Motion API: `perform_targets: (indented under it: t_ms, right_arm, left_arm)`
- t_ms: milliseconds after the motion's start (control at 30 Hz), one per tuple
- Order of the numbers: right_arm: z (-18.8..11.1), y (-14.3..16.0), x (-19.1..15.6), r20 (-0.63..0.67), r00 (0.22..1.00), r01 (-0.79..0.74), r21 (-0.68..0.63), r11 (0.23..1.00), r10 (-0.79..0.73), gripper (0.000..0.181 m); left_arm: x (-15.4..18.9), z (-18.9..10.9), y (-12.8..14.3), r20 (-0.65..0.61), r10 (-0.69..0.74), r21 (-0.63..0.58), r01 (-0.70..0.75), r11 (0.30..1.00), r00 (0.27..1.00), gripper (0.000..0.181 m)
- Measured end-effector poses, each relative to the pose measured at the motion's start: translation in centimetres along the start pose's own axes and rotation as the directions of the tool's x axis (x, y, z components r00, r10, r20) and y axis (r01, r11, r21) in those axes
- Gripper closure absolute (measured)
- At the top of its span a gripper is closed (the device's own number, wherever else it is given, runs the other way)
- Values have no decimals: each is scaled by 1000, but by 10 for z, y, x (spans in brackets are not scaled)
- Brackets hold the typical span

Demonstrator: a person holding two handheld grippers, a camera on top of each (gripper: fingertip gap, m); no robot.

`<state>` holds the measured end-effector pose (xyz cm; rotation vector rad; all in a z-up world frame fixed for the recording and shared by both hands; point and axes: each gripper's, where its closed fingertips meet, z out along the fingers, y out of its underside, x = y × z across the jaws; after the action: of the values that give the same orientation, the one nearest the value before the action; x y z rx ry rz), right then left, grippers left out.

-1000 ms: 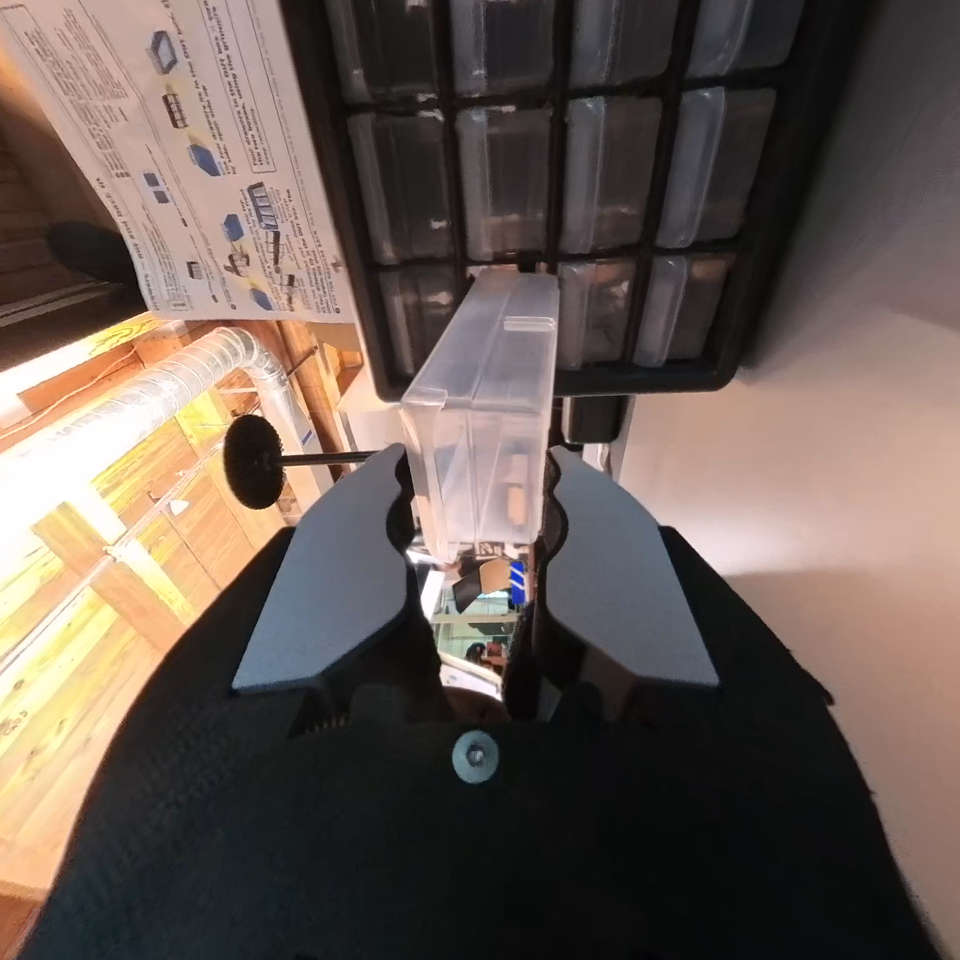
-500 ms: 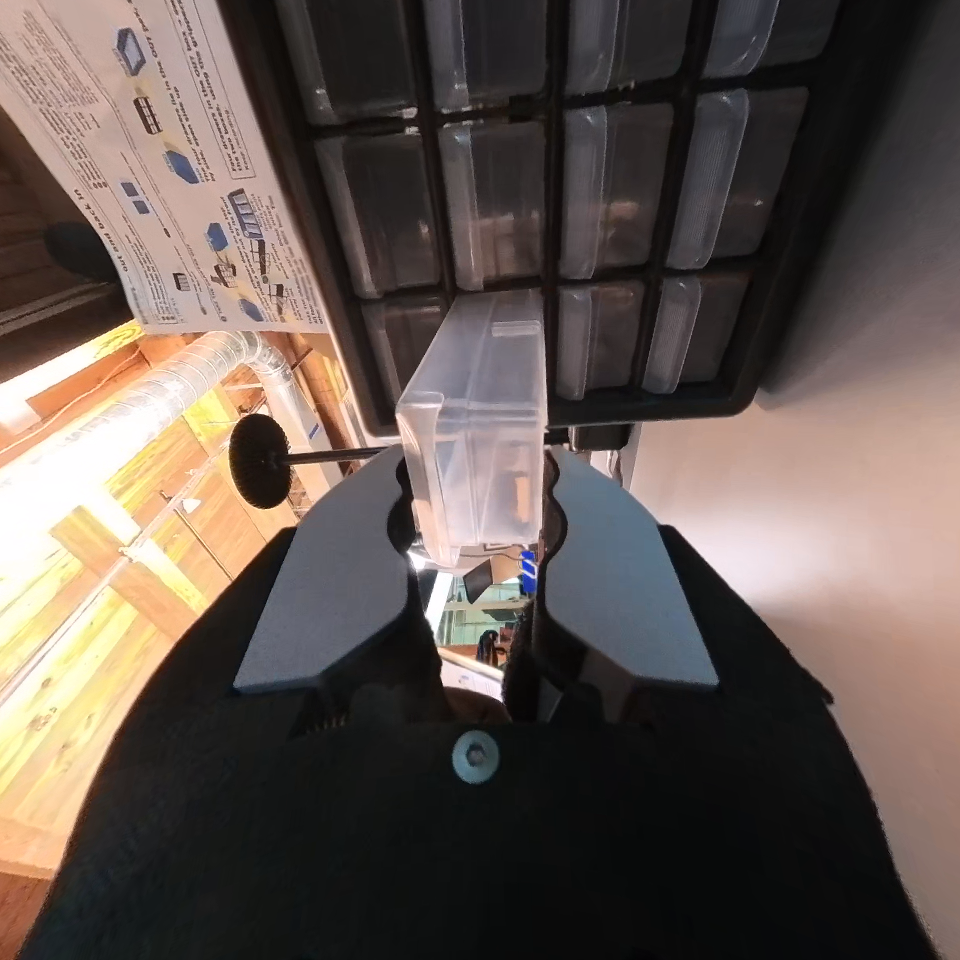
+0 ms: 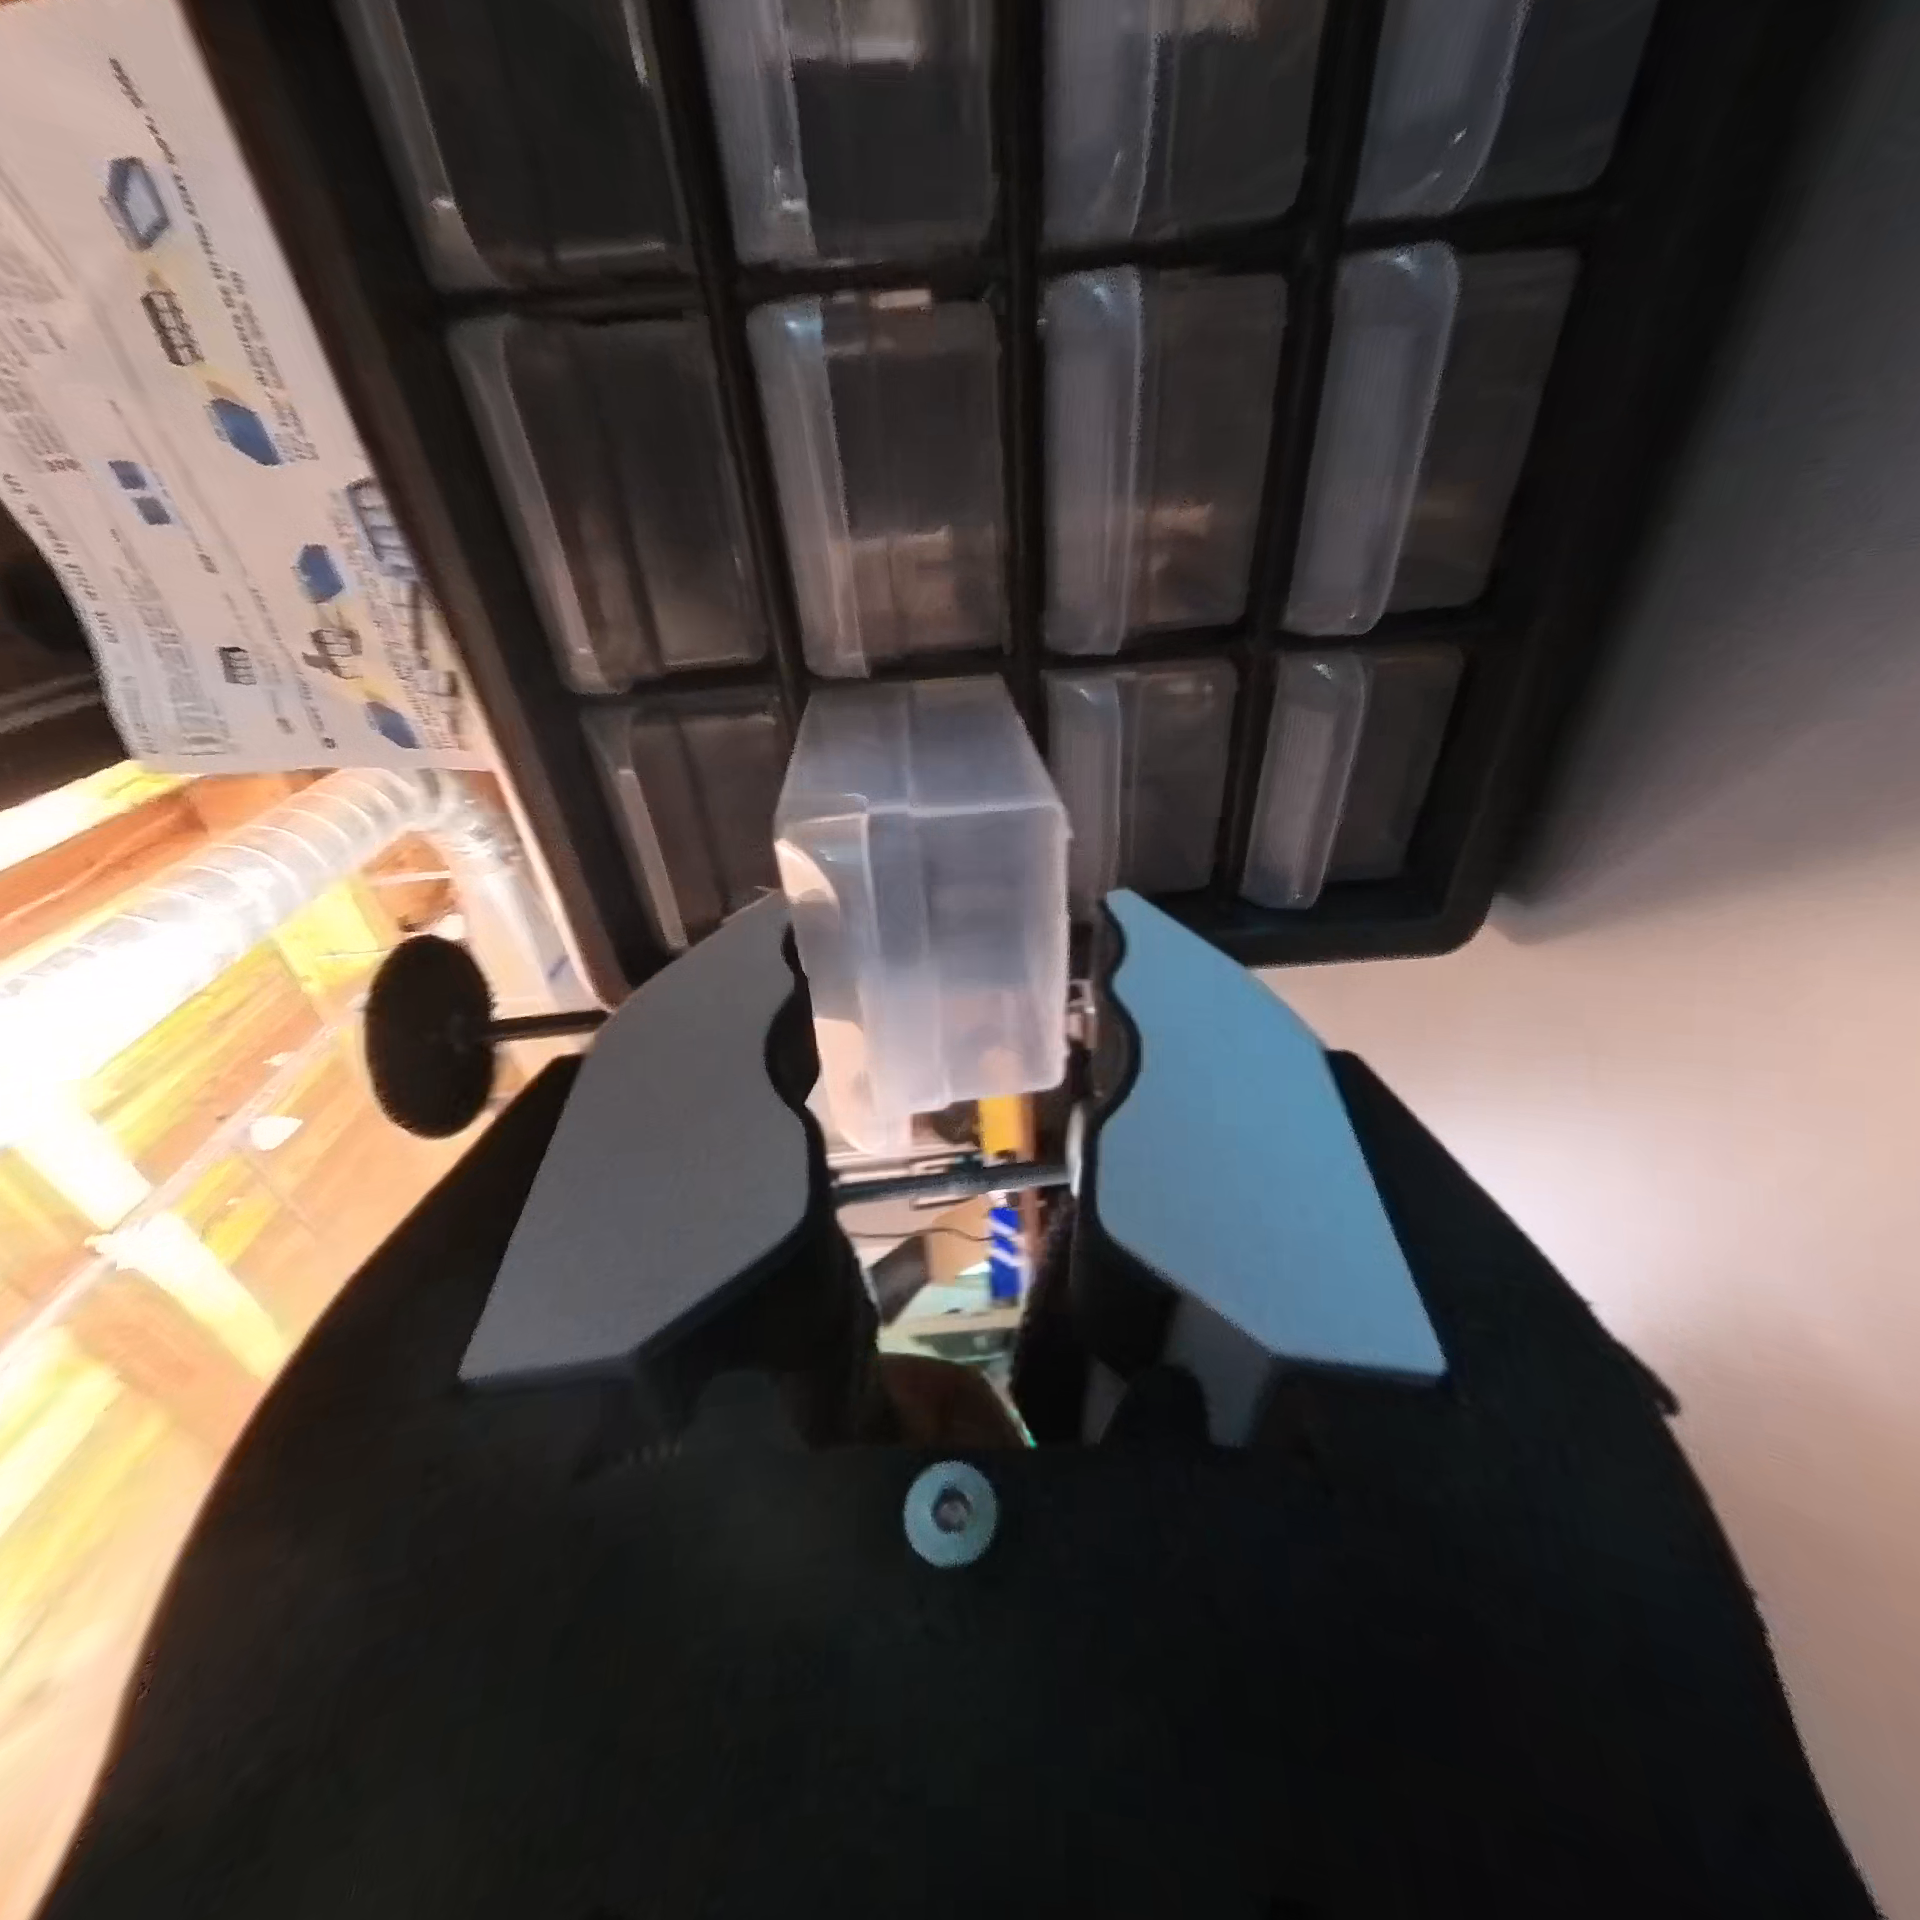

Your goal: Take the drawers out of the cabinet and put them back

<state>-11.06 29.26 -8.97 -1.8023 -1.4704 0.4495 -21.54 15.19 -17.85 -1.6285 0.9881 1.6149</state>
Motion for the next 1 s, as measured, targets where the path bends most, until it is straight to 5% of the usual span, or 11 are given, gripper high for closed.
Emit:
perform_targets:
  t_ms: [33,133,267,367,1000]
  right_arm:
    - [0,0,0,2,1000,-1,3,1000,1,180]
    - [0,0,0,-1,1000,5,7,1000,-5,180]
    - [0,0,0,-7,1000,9,8,1000,-9,180]
    - [0,0,0,-13,1000,13,4,1000,-13,180]
    - [1,0,0,-19,999,39,-18,999,-39,179]
  left_arm:
    - [4,-2,0,-32,-33,12,34,999,999,123]
    - [7,-17,-2,-80,-156,79,162,984,984,98]
    - [-8,-41,-8,-29,-314,231,312,922,949,98]
    - [-23,-59,-14,98,-292,352,241,904,951,173]
    - [-6,12,-2,-12,-115,94,115,989,993,181]
